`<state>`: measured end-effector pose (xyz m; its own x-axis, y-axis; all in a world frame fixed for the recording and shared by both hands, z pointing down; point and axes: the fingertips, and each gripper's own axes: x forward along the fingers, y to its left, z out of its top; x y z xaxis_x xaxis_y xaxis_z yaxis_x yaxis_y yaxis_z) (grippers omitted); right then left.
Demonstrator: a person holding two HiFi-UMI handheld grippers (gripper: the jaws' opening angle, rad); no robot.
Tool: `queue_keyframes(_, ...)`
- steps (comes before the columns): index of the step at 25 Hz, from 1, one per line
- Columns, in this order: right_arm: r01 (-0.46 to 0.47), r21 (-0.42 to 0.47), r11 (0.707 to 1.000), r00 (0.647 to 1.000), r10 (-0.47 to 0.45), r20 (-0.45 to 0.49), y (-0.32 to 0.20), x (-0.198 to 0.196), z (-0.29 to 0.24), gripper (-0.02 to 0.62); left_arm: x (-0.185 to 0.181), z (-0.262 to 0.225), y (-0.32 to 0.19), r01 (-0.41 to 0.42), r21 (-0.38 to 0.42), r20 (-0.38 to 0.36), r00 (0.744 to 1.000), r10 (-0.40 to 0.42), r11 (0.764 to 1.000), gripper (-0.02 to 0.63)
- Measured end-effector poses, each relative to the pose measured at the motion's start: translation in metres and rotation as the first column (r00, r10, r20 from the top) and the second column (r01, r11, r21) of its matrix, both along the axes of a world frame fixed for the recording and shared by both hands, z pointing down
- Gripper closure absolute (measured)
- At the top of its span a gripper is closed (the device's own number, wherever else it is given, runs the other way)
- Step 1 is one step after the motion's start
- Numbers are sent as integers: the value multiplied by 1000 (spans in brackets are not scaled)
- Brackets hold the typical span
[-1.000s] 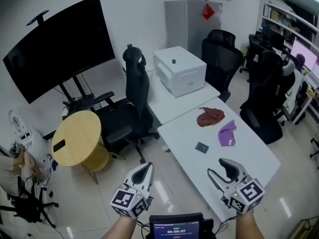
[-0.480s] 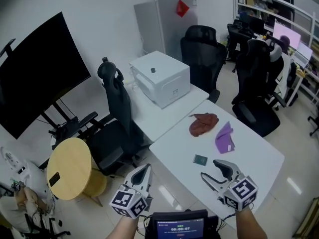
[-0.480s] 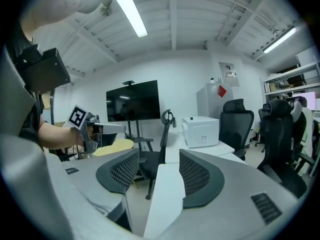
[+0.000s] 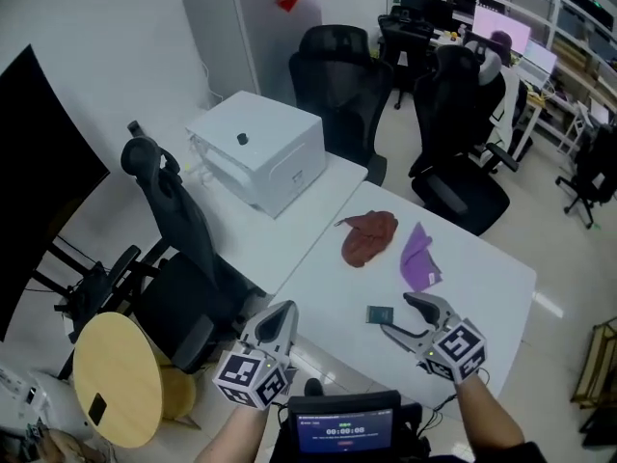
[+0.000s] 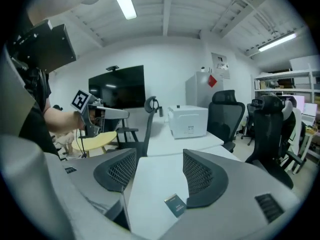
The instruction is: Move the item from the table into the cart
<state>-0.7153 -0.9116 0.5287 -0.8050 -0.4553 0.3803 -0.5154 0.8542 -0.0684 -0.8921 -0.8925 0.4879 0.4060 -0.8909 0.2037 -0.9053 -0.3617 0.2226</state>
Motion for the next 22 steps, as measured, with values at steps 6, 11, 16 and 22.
queue_keyframes(6,-9,-51,999,997,6,-71,-46,-42,54,302,-35,36,-68,-134,-47,-43,990,132,990,611)
queue_keyframes(11,-6,-124,992,988,-13,-156,-70,-34,93,261,-29,52,-106,-181,-90,-47,983,177,979,611)
queue_keyframes(16,76,-219,973,954,-135,-266,-75,-21,146,261,-6,84,-126,-225,-157,-34,974,223,962,611)
queue_keyframes(22,165,-285,944,895,-264,-359,-86,-12,200,261,14,127,-142,-226,-243,-37,974,224,943,611)
